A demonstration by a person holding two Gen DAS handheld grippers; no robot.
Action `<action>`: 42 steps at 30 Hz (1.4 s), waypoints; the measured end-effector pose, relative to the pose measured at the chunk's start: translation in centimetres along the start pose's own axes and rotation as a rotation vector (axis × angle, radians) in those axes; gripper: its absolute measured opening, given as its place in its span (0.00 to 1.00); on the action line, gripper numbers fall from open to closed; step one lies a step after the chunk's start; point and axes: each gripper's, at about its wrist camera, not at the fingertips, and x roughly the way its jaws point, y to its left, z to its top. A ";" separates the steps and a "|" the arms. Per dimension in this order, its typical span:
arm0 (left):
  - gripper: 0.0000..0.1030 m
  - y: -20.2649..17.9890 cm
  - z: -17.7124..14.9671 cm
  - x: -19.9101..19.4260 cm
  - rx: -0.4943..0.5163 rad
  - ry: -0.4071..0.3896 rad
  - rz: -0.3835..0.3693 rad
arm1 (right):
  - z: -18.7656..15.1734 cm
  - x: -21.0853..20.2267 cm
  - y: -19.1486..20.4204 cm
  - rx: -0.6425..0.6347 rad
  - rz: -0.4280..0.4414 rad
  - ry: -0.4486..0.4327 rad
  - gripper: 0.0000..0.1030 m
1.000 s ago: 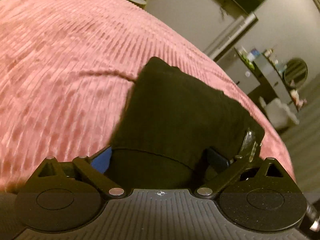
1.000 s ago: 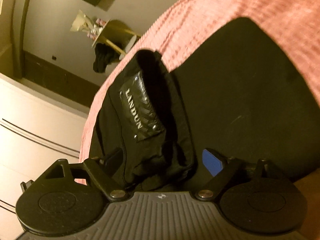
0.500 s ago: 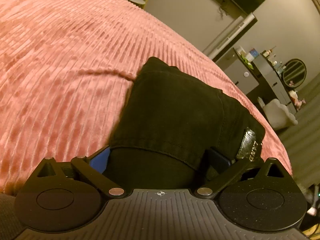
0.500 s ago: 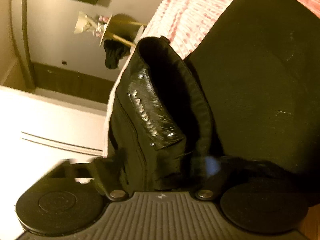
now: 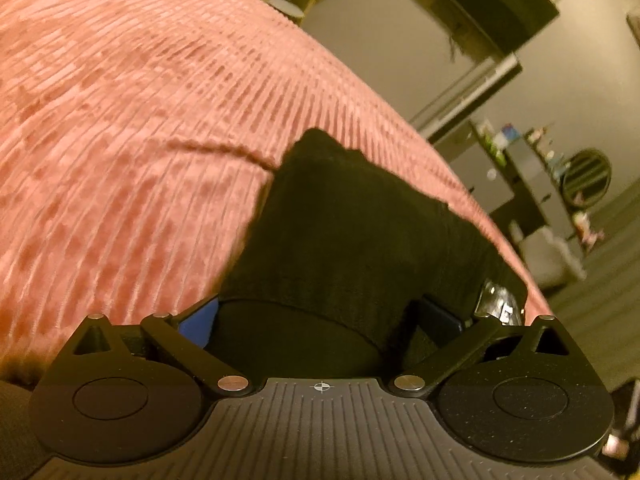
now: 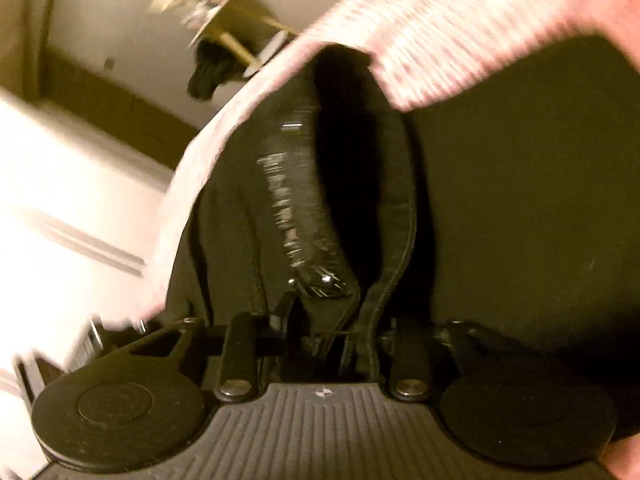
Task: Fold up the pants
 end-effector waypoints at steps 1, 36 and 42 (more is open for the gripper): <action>1.00 0.0 0.0 -0.2 -0.003 -0.013 -0.010 | 0.1 -0.9 1.5 -0.080 -0.023 -0.029 0.23; 1.00 -4.9 -3.1 2.6 0.381 0.108 0.111 | -4.6 -5.2 2.6 -0.312 -0.372 -0.058 0.42; 1.00 -5.2 -3.2 2.8 0.408 0.117 0.114 | -5.1 -5.2 1.1 -0.304 -0.391 -0.035 0.22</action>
